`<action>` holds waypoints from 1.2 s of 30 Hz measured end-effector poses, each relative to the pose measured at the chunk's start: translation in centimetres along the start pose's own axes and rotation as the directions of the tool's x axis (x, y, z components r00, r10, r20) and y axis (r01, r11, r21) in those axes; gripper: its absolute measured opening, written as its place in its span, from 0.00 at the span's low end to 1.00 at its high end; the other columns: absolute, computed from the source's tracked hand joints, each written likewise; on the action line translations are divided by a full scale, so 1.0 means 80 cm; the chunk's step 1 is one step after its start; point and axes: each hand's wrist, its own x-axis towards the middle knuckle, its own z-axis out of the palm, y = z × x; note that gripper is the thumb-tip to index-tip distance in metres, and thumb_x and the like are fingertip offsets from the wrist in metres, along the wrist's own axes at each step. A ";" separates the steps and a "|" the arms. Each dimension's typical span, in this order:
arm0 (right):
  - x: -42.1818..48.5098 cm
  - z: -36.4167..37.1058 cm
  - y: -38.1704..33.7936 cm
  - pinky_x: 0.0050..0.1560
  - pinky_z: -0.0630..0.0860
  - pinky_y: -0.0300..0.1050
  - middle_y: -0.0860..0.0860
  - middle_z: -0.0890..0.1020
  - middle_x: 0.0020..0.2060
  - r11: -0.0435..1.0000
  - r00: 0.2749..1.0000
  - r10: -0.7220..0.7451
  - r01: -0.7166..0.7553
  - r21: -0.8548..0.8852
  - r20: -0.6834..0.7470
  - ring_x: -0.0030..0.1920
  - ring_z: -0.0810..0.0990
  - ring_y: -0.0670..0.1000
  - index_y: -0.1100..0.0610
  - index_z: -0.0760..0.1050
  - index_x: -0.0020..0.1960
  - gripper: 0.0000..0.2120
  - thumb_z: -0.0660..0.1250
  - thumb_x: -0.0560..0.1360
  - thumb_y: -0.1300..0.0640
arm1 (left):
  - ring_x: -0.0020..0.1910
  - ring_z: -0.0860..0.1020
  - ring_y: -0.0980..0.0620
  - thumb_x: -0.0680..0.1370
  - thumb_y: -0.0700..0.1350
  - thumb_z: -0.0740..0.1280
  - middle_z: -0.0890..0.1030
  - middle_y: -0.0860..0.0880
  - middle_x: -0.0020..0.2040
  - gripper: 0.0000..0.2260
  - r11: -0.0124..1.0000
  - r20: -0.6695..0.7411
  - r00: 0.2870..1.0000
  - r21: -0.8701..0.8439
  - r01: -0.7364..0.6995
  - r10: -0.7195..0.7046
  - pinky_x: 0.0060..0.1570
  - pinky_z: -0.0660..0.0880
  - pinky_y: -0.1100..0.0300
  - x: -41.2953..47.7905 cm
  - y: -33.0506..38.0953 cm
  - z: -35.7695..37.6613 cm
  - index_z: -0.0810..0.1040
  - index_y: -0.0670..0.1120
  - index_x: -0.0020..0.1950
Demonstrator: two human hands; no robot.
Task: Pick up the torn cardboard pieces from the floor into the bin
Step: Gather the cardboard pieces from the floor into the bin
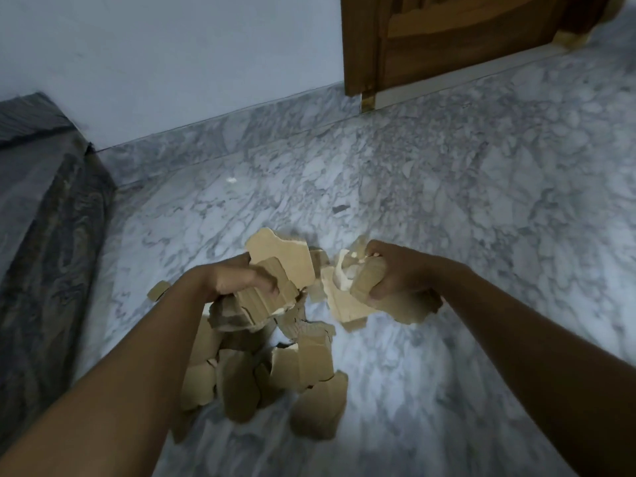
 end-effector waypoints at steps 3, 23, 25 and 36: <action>-0.023 -0.036 0.009 0.42 0.70 0.41 0.44 0.78 0.46 0.998 0.993 0.013 -0.021 -0.067 -0.118 0.48 0.78 0.49 0.48 0.70 0.55 0.22 0.76 0.65 0.52 | 0.51 0.79 0.46 0.64 0.54 0.78 0.78 0.46 0.54 0.31 0.995 -0.069 0.997 0.101 0.028 -0.021 0.49 0.79 0.48 0.007 0.036 0.000 0.71 0.44 0.61; -0.068 0.011 0.089 0.51 0.75 0.45 0.49 0.82 0.51 0.966 0.878 0.224 -0.259 -0.026 -0.423 0.53 0.81 0.54 0.48 0.75 0.59 0.23 0.71 0.67 0.40 | 0.52 0.78 0.49 0.69 0.51 0.77 0.81 0.51 0.54 0.21 0.942 -0.109 0.961 0.252 -0.221 0.254 0.48 0.73 0.57 0.062 0.094 0.063 0.79 0.51 0.60; -0.070 0.001 0.089 0.54 0.77 0.49 0.49 0.83 0.50 0.926 0.840 0.327 -0.194 0.323 -0.433 0.53 0.82 0.53 0.49 0.76 0.58 0.27 0.72 0.63 0.37 | 0.52 0.80 0.50 0.68 0.51 0.77 0.83 0.51 0.54 0.22 0.966 -0.153 0.956 0.095 -0.239 0.251 0.51 0.76 0.54 0.060 0.103 0.061 0.80 0.51 0.61; -0.177 -0.073 0.099 0.53 0.82 0.52 0.54 0.86 0.53 0.373 0.803 0.401 0.297 0.879 -0.442 0.54 0.85 0.55 0.60 0.81 0.60 0.18 0.76 0.72 0.57 | 0.55 0.81 0.52 0.67 0.48 0.79 0.81 0.52 0.58 0.37 0.795 -0.020 0.874 -0.408 -0.450 0.485 0.60 0.78 0.49 0.054 0.282 0.234 0.61 0.51 0.69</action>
